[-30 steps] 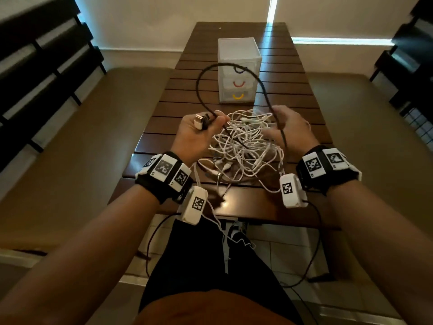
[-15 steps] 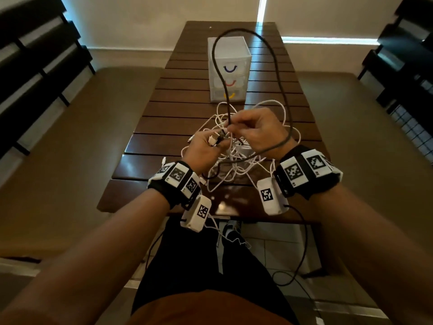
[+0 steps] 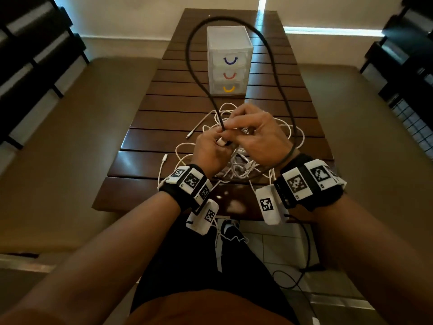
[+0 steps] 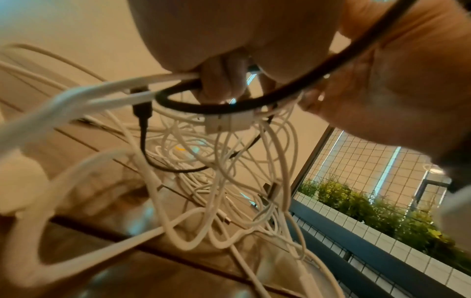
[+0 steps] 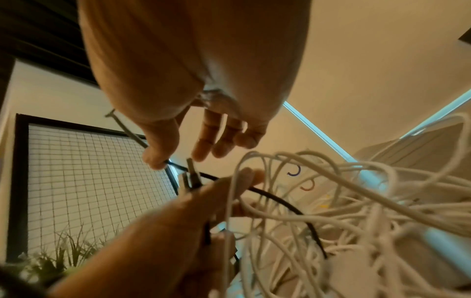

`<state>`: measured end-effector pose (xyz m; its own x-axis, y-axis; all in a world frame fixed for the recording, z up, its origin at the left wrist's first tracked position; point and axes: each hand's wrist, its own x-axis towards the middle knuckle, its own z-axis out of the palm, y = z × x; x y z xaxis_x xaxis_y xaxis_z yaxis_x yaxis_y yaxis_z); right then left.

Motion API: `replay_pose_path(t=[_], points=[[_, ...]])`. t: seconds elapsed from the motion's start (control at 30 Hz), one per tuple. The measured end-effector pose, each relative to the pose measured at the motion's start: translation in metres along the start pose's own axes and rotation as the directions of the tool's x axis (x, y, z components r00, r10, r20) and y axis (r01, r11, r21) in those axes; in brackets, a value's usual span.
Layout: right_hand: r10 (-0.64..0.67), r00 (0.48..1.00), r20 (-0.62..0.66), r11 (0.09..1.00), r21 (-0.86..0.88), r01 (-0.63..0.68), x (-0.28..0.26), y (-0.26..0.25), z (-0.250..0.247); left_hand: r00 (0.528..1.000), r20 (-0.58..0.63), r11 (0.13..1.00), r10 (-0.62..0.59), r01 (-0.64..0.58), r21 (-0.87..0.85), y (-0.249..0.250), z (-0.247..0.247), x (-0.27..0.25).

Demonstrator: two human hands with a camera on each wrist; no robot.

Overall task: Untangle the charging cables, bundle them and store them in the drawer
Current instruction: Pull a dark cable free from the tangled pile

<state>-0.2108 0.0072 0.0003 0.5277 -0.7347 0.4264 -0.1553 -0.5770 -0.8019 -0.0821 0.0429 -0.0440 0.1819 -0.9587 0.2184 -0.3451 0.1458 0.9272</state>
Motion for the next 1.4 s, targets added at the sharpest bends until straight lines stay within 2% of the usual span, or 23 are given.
replay_pose_path(t=[0.07,0.13,0.23,0.3,0.4,0.47,0.53,0.6,0.67,0.7,0.77,0.8,0.83,0.87,0.93,0.97,1.1,1.17,1.27,1.4], points=[[-0.002,0.999,-0.037,0.999,-0.052,0.0,-0.007,0.011,0.001,0.999,0.002,0.999,-0.039,0.039,-0.039,-0.002,-0.001,0.003],[0.067,0.997,-0.025,0.984,-0.162,-0.07,-0.014,0.026,0.001,0.997,-0.028,0.994,-0.067,0.065,-0.093,-0.003,-0.003,0.006],[0.164,0.986,-0.02,0.904,-0.398,-0.158,-0.023,0.05,-0.005,0.989,-0.069,0.992,-0.13,0.13,-0.009,-0.008,-0.01,0.012],[0.231,0.973,-0.009,0.864,-0.458,-0.21,-0.025,0.064,-0.017,0.986,-0.116,0.992,-0.122,0.123,0.002,-0.012,-0.019,0.015],[0.387,0.921,0.056,0.752,-0.596,-0.28,-0.023,0.086,-0.04,0.974,-0.159,0.973,-0.16,0.128,-0.194,-0.019,-0.038,0.021],[0.482,0.875,0.034,0.656,-0.676,-0.335,-0.017,0.098,-0.052,0.969,-0.177,0.96,-0.17,0.122,-0.252,-0.022,-0.047,0.026],[0.575,0.818,-0.023,0.631,-0.624,-0.461,-0.007,0.106,-0.06,0.973,-0.192,0.958,-0.129,0.073,-0.277,-0.023,-0.055,0.029],[0.652,0.757,-0.044,0.651,-0.479,-0.589,0.004,0.105,-0.064,0.981,-0.159,0.954,-0.108,0.058,-0.293,-0.021,-0.061,0.031],[0.668,0.743,-0.047,0.665,-0.41,-0.624,0.019,0.094,-0.064,0.99,-0.081,0.947,-0.115,0.085,-0.311,-0.016,-0.065,0.031],[0.647,0.761,-0.054,0.674,-0.425,-0.604,0.027,0.087,-0.062,0.991,-0.039,0.942,-0.124,0.106,-0.317,-0.013,-0.066,0.032],[0.529,0.847,-0.044,0.74,-0.464,-0.487,0.041,0.067,-0.052,0.992,0.019,0.937,-0.127,0.127,-0.326,-0.01,-0.066,0.031],[0.462,0.887,-0.003,0.783,-0.469,-0.409,0.046,0.053,-0.044,0.993,0.036,0.936,-0.113,0.118,-0.331,-0.007,-0.066,0.032],[0.42,0.905,0.067,0.813,-0.471,-0.342,0.049,0.039,-0.036,0.994,0.054,0.937,-0.094,0.107,-0.332,-0.003,-0.065,0.032],[0.404,0.901,0.158,0.828,-0.483,-0.287,0.05,0.027,-0.026,0.995,0.069,0.94,-0.068,0.087,-0.33,0.0,-0.064,0.032],[0.405,0.854,0.326,0.84,-0.502,-0.206,0.046,0.013,-0.009,0.997,0.072,0.932,-0.015,0.04,-0.359,0.007,-0.062,0.031],[0.387,0.854,0.348,0.841,-0.512,-0.173,0.044,0.011,-0.004,0.998,0.061,0.926,-0.002,0.025,-0.378,0.009,-0.06,0.031],[0.289,0.938,0.192,0.871,-0.459,-0.174,0.043,0.019,-0.007,1.0,-0.011,0.906,-0.015,0.009,-0.423,0.005,-0.056,0.031],[0.221,0.97,0.101,0.921,-0.349,-0.173,0.045,0.018,-0.01,1.0,0.019,0.936,-0.022,0.027,-0.35,0.001,-0.05,0.031],[0.122,0.992,0.033,0.963,-0.244,-0.11,0.046,0.008,-0.01,0.999,0.02,0.957,-0.041,0.045,-0.286,-0.003,-0.031,0.031],[0.014,1.0,-0.012,0.988,-0.156,-0.016,0.042,-0.005,-0.007,0.999,0.034,0.972,-0.005,0.013,-0.236,0.001,-0.009,0.032]])
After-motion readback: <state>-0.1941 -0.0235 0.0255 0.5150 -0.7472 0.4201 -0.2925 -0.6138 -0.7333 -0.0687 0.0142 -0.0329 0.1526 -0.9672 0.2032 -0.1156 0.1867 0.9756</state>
